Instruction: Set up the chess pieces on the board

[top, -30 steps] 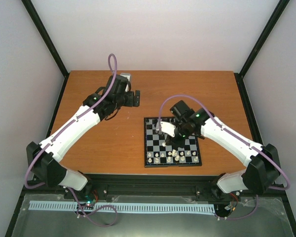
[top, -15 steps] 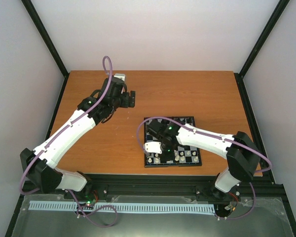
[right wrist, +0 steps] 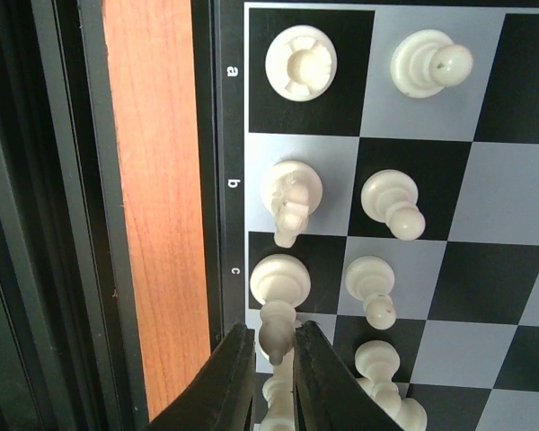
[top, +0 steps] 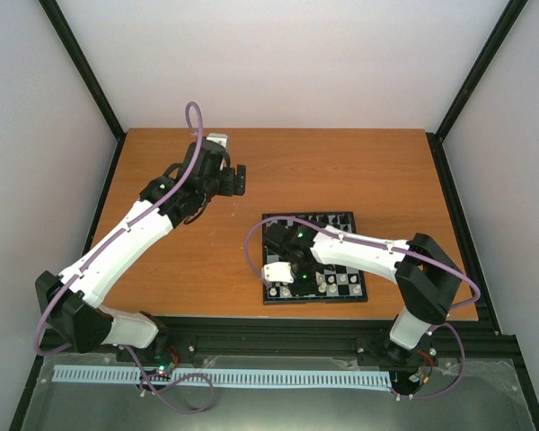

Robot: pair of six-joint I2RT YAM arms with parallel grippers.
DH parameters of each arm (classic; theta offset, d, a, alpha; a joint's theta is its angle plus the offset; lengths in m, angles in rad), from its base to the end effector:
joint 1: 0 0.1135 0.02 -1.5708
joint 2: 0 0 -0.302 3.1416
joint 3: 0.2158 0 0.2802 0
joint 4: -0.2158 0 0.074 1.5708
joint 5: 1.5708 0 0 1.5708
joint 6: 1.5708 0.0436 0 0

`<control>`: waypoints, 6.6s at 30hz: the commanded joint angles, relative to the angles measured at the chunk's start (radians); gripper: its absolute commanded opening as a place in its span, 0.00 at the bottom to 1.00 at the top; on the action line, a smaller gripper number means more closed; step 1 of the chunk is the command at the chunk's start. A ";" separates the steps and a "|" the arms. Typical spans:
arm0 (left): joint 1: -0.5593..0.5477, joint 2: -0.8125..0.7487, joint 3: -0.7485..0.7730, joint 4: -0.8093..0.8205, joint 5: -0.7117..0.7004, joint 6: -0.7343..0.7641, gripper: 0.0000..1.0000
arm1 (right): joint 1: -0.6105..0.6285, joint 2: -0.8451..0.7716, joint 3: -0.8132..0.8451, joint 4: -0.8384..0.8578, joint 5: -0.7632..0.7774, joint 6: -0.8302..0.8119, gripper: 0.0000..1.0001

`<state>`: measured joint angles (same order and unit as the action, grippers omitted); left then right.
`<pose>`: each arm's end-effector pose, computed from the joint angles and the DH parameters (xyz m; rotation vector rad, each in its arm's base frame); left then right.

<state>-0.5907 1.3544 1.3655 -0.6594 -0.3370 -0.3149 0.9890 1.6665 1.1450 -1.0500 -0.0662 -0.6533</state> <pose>0.2738 -0.1662 0.4020 0.1167 2.1774 -0.1401 0.1712 0.2656 0.2123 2.2896 -2.1315 -0.1019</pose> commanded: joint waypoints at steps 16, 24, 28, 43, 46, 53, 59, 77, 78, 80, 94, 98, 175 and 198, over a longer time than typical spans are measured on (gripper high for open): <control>0.005 -0.022 0.000 0.007 0.009 0.019 1.00 | 0.014 -0.015 0.036 -0.010 0.001 0.013 0.21; 0.005 -0.020 -0.002 0.012 0.044 0.025 1.00 | -0.096 -0.177 0.057 -0.054 -0.021 -0.093 0.26; 0.005 -0.018 -0.002 0.013 0.061 0.027 1.00 | -0.201 -0.204 0.032 -0.033 -0.013 -0.199 0.25; 0.006 -0.009 0.000 0.012 0.061 0.039 1.00 | -0.266 -0.012 -0.007 0.041 -0.033 -0.233 0.25; 0.005 -0.010 0.000 0.012 0.066 0.040 1.00 | -0.276 0.004 -0.007 0.050 -0.026 -0.225 0.25; 0.005 -0.010 -0.001 0.011 0.069 0.039 1.00 | -0.288 0.043 -0.014 0.057 -0.036 -0.216 0.25; 0.005 -0.006 0.000 0.009 0.070 0.040 1.00 | -0.293 0.051 -0.022 0.058 -0.048 -0.206 0.26; 0.005 -0.005 0.001 0.010 0.077 0.040 1.00 | -0.307 0.069 -0.023 0.033 -0.080 -0.196 0.30; 0.005 -0.005 0.001 0.009 0.078 0.040 1.00 | -0.310 0.067 -0.018 0.030 -0.088 -0.195 0.30; 0.005 -0.003 0.001 0.010 0.077 0.040 1.00 | -0.312 0.062 -0.006 0.017 -0.100 -0.195 0.30; 0.005 0.001 0.001 0.009 0.090 0.038 1.00 | -0.312 0.040 -0.012 -0.017 -0.152 -0.195 0.31; 0.005 0.002 0.003 0.010 0.095 0.037 1.00 | -0.312 0.048 -0.017 -0.014 -0.153 -0.195 0.31; 0.005 0.013 0.006 0.010 0.134 0.042 1.00 | -0.479 -0.059 -0.131 0.268 0.005 -0.979 0.38; 0.005 0.018 0.006 0.009 0.163 0.037 1.00 | -0.444 0.059 -0.090 0.165 0.067 -0.884 0.24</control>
<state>-0.5900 1.3663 1.3598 -0.6590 -0.1864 -0.2909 0.5381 1.7039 1.0599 -0.8444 -0.0223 -1.5681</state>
